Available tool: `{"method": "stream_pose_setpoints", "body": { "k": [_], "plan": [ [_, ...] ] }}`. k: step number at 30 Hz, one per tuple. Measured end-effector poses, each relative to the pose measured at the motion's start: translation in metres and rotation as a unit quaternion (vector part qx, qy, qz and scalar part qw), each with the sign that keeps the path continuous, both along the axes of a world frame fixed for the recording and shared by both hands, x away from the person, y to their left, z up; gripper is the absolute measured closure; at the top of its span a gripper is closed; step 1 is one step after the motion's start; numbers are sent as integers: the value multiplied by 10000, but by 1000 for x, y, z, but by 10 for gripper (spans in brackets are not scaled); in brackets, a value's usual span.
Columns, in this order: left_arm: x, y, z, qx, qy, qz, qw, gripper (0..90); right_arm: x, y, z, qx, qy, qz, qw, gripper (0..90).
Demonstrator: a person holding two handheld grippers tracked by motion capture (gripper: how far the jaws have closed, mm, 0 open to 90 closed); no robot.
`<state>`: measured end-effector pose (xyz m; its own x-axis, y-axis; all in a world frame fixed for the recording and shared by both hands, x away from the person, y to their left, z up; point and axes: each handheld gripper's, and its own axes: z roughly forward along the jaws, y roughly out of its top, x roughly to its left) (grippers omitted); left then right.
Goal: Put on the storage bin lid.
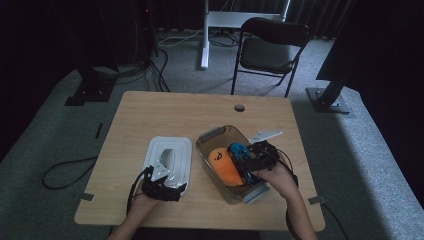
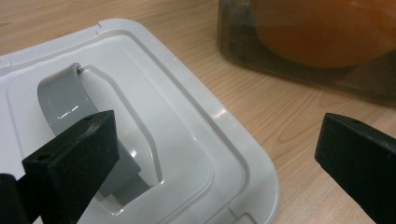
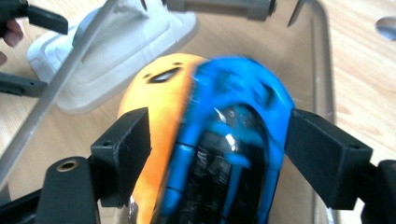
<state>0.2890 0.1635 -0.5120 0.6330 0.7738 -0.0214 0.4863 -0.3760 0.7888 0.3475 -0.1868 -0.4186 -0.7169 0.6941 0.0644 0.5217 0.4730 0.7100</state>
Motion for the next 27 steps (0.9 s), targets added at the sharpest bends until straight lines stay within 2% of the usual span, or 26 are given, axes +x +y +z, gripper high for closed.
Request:
{"method": "stream_pose_setpoints", "body": {
  "k": [8, 10, 11, 12, 17, 19, 24, 27],
  "plan": [
    [0, -1, 0, 19, -4, 5, 10000, 2, 0, -9, 4, 3, -10, -80, 10000, 207],
    [0, -1, 0, 28, -4, -1, 10000, 2, 0, -11, 4, 49, 5, -95, 9999, 177],
    [0, -1, 0, 38, -7, 3, 10000, 2, 0, -13, 3, 71, 19, -42, 10000, 125],
    [0, -1, 0, 37, -7, 9, 10000, 2, -1, -13, 3, 58, 3, -16, 10000, 129],
    [0, -1, 0, 60, -19, 32, 10000, 2, -2, -19, 4, 30, -336, -242, 9991, 124],
    [0, -2, 0, 77, -13, 31, 10000, 2, -2, -21, 5, 32, -395, -298, 9988, 124],
    [0, -3, 0, 62, -7, 46, 10000, 2, -2, -37, 9, 257, -601, -653, 9957, 124],
    [0, -3, 0, 70, -9, 61, 10000, 3, -2, -46, 10, 295, -662, -806, 9941, 124]
  ]
}}
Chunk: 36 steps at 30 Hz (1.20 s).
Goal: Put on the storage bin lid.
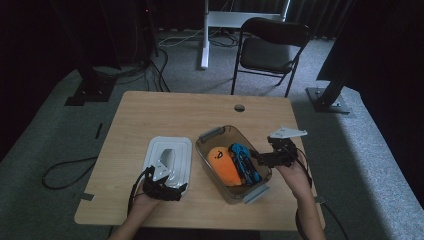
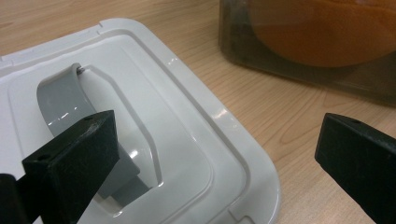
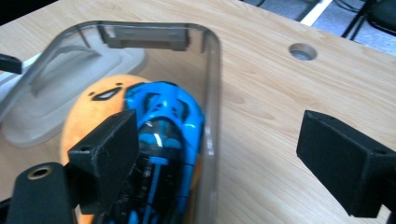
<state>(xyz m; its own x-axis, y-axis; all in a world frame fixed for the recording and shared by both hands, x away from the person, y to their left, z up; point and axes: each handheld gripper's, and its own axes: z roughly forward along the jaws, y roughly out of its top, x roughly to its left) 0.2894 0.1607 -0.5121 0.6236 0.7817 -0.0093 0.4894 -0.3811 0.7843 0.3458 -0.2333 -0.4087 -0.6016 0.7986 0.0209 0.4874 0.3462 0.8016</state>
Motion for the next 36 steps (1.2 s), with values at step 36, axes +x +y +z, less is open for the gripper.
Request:
{"method": "stream_pose_setpoints", "body": {
  "k": [36],
  "plan": [
    [1, 0, -1, 61, 29, 27, 10000, 3, 16, -64, -82, 302, 609, -774, 9947, 129]
  ]
}}
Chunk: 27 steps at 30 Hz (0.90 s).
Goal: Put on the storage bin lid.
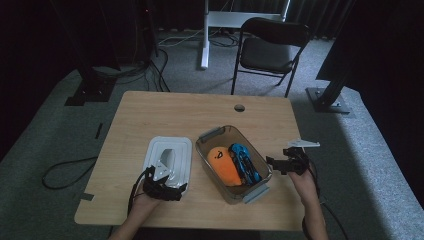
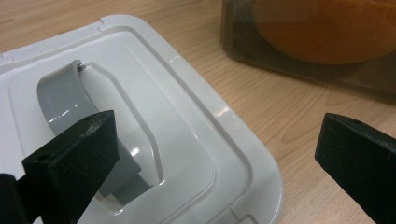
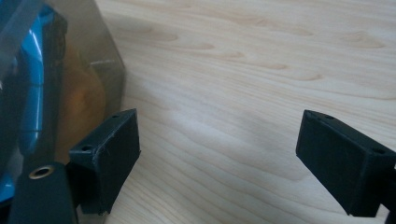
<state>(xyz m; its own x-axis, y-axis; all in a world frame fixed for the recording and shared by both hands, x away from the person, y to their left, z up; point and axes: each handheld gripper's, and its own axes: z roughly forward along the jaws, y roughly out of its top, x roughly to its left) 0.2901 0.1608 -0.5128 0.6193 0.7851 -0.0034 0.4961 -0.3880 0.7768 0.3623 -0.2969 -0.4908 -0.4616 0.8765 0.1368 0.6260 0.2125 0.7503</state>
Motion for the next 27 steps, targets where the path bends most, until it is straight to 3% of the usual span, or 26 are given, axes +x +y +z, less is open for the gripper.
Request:
{"method": "stream_pose_setpoints", "body": {
  "k": [9, 12, 19, 27],
  "plan": [
    [0, 1, 0, 3, 12, 38, 10000, 3, -1, 7, -13, 87, 138, 183, 9997, 128],
    [1, 2, 0, 24, 19, 40, 10000, 3, -5, 15, -18, 144, 161, 442, 9988, 139],
    [1, 3, 1, 34, 23, 81, 10000, 2, -12, 20, -23, 325, 135, 514, 9981, 144],
    [1, 5, 1, 36, 24, 119, 9999, 2, -24, 34, -26, 422, 126, 788, 9959, 139]
  ]
}}
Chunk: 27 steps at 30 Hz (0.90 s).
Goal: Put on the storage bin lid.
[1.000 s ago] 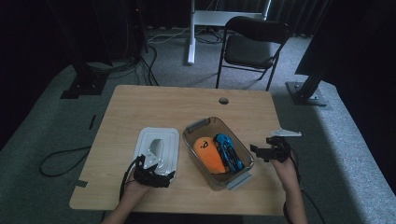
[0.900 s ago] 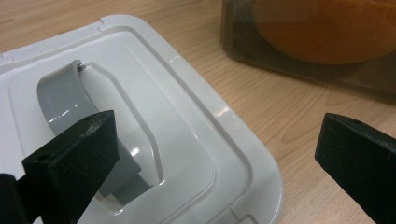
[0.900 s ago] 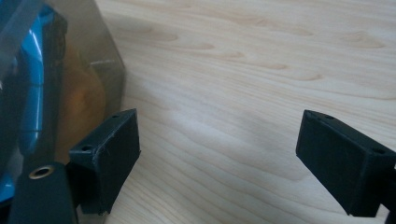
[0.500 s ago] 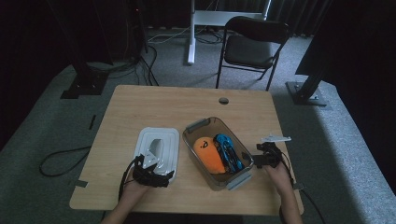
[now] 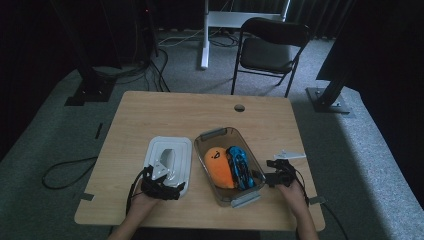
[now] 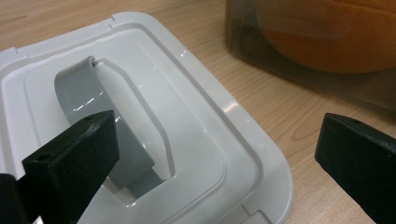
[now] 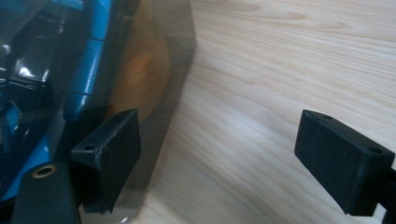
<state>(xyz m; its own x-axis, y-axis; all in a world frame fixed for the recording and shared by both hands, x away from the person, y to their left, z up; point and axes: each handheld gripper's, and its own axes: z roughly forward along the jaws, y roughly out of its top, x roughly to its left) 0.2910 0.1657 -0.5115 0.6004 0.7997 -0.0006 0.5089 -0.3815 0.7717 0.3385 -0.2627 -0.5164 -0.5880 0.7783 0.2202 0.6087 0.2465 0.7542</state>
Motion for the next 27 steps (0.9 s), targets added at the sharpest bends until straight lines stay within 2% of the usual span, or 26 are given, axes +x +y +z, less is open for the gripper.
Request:
{"method": "stream_pose_setpoints", "body": {
  "k": [4, 9, 13, 27],
  "plan": [
    [0, 2, 0, 5, 3, 26, 10000, 2, -6, 7, 0, -114, -58, 29, 9999, 141],
    [0, 5, 0, -2, 0, 67, 10000, 2, -11, 11, 0, -123, -129, 12, 9998, 143],
    [0, 5, 0, -2, -1, 77, 10000, 2, -14, 13, -2, -85, -115, 17, 9999, 143],
    [-1, 9, 0, 0, 2, 156, 9999, 2, -17, 21, -4, -174, -104, 155, 9997, 143]
  ]
}}
